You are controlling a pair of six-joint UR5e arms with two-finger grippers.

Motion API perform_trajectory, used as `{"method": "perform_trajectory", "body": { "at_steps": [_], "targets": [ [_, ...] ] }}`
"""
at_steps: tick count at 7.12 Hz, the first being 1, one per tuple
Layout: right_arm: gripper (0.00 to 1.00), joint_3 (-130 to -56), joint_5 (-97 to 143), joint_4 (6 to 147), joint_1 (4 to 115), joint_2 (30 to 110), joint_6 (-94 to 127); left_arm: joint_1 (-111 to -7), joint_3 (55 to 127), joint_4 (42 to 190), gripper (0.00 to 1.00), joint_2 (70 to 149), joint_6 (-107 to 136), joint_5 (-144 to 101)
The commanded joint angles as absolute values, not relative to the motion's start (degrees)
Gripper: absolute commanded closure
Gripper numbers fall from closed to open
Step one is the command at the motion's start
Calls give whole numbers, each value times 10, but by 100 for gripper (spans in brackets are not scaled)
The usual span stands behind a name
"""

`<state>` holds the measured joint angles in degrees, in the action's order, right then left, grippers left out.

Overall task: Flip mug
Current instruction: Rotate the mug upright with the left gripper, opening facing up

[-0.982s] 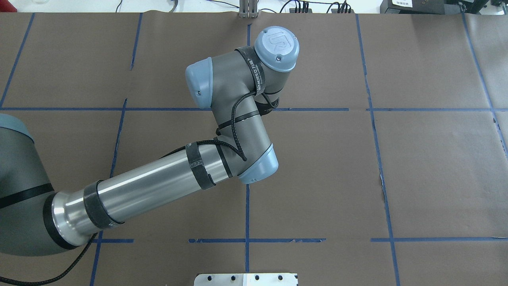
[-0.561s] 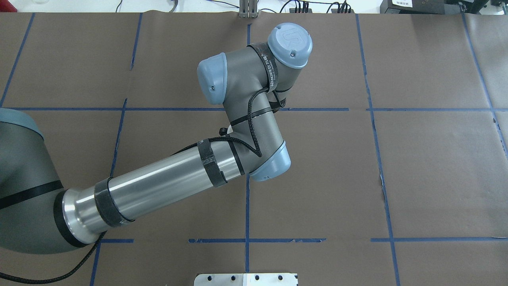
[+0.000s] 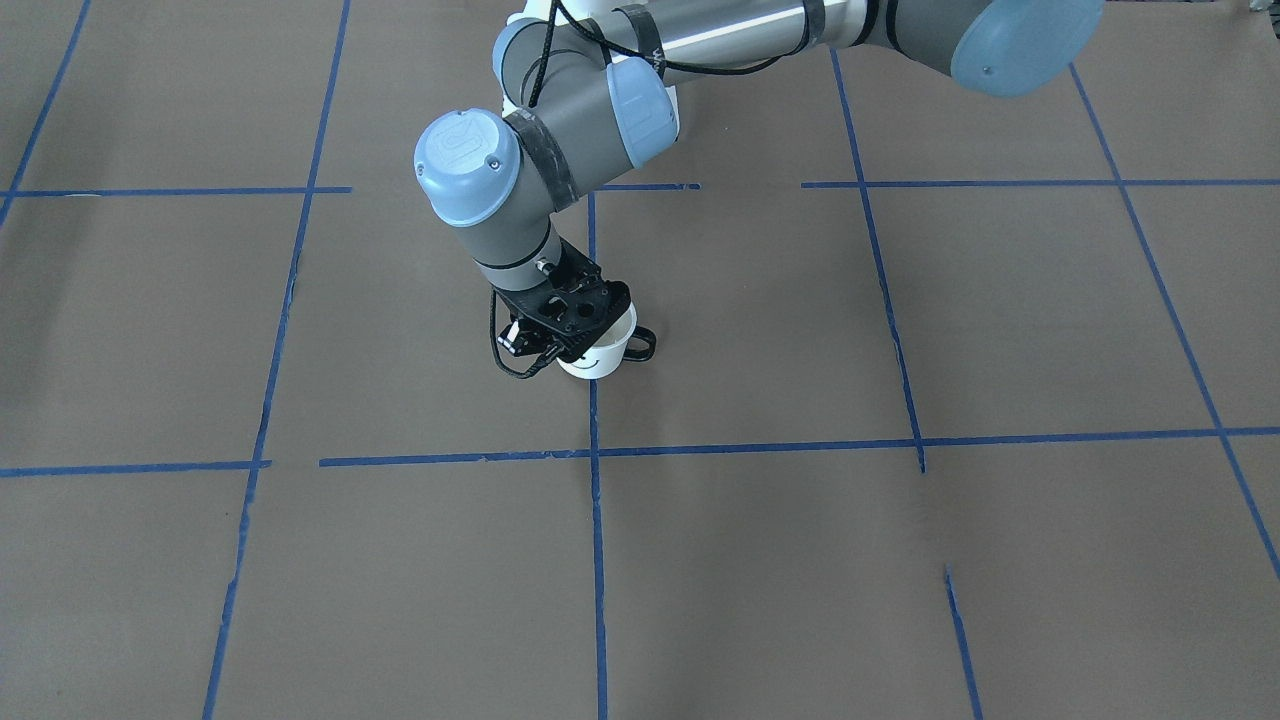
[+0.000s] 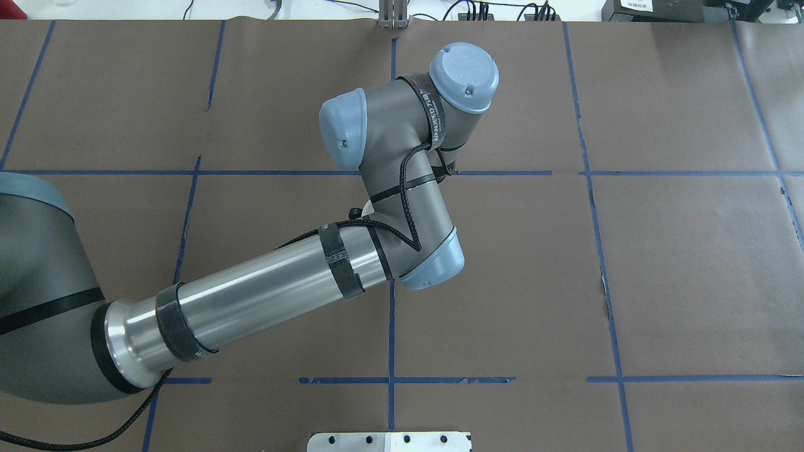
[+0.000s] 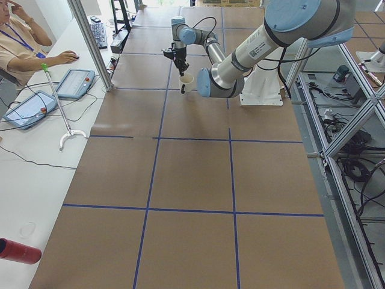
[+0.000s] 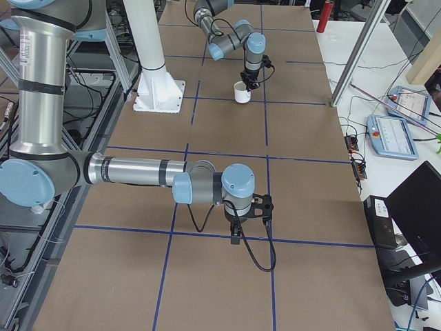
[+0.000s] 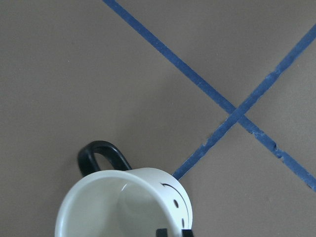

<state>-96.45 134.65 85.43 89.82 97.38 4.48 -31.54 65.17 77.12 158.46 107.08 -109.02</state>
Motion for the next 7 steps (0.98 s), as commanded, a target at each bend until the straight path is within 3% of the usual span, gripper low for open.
{"method": "perform_trajectory", "body": {
  "at_steps": [1, 2, 4, 7],
  "targets": [
    [0, -965, 1346, 854, 898, 974, 45, -314, 649, 773, 72, 1584, 1073, -1092],
    [0, -964, 1346, 854, 898, 974, 45, -314, 650, 773, 1, 1583, 1068, -1091],
    [0, -964, 1346, 854, 898, 974, 45, -315, 684, 758, 0, 1576, 1061, -1091],
    [0, -964, 1346, 854, 898, 974, 45, -348, 869, 709, 0, 1495, 1018, -1089]
  ]
}}
